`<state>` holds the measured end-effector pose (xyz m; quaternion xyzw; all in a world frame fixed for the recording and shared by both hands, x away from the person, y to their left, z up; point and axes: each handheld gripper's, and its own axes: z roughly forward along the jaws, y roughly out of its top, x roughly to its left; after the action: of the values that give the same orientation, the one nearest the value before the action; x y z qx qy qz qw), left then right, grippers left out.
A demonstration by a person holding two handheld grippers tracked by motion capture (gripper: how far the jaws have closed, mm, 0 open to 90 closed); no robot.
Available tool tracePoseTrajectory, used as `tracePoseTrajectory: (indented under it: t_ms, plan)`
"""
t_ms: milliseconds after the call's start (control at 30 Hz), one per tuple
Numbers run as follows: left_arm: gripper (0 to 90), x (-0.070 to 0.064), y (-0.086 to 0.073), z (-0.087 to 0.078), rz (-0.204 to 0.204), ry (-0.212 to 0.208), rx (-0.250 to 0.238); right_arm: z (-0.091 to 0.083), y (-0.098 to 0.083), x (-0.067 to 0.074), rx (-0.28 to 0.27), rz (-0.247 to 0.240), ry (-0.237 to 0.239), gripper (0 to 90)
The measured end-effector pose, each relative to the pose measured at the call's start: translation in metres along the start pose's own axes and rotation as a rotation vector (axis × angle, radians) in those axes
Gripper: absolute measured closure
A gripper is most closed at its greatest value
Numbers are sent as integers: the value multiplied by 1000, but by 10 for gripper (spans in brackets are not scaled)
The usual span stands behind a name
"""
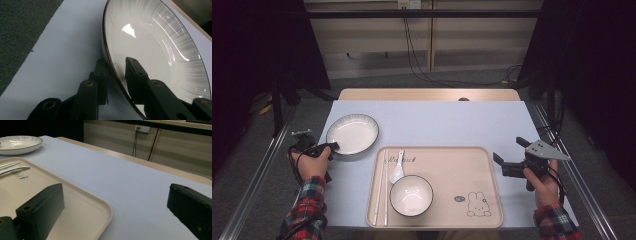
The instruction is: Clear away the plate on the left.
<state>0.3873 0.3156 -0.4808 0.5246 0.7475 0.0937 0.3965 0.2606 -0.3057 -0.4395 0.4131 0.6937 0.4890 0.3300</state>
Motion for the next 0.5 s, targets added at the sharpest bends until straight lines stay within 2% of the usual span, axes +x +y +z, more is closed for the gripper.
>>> tracePoseTrajectory:
  t_ms: [33, 100, 167, 200, 233, 267, 333, 500]
  plan:
    - [724, 1, 0, 0, 12, -6, 8, 0, 0, 0, 0, 0, 0, 6]
    - [725, 1, 0, 1, 10, -9, 9, 0, 0, 0, -1, 1, -1, 6]
    - [729, -1, 0, 1, 3, 5, 10, 0, 0, 0, -4, 9, 0, 6]
    - [732, -1, 0, 2, 1, -3, 8, 0, 0, 0, -4, 8, 0, 6]
    - [736, -2, 0, 4, -21, -11, -10, 0, 0, -1, -3, 5, -7, 6]
    - [747, 0, 0, 4, -15, -25, -4, 0, 0, -1, -2, 6, -6, 6]
    - [769, -1, 0, 6, -32, -30, -16, 0, 0, -1, -2, 7, -5, 6]
    - [824, -11, 9, 6, -26, -58, -33, -2, 1, -3, -8, 24, -8, 6]
